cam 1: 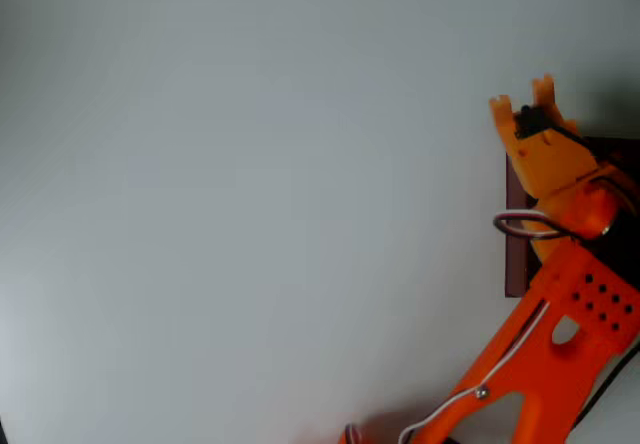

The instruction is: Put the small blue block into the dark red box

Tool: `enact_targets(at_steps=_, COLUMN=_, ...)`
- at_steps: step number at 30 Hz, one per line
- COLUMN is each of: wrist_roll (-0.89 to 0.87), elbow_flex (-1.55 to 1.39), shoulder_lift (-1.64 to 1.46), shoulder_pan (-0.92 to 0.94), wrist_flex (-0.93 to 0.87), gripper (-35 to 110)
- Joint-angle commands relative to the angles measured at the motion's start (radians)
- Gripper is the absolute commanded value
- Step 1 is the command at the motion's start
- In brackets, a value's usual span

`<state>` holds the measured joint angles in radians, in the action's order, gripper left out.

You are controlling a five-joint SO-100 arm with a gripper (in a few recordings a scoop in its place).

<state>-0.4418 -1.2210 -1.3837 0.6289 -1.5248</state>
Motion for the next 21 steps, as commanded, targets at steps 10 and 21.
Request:
enact_targets(at_steps=10, wrist_roll=0.017, elbow_flex=-0.190, shoulder_lift=0.029, shoulder_pan=0.067, wrist_flex=0.175, gripper=17)
enact_targets(at_steps=21, wrist_roll=0.120, elbow_flex=-0.457, shoulder_lift=-0.367, shoulder_pan=-0.035, wrist_flex=0.199, gripper=15)
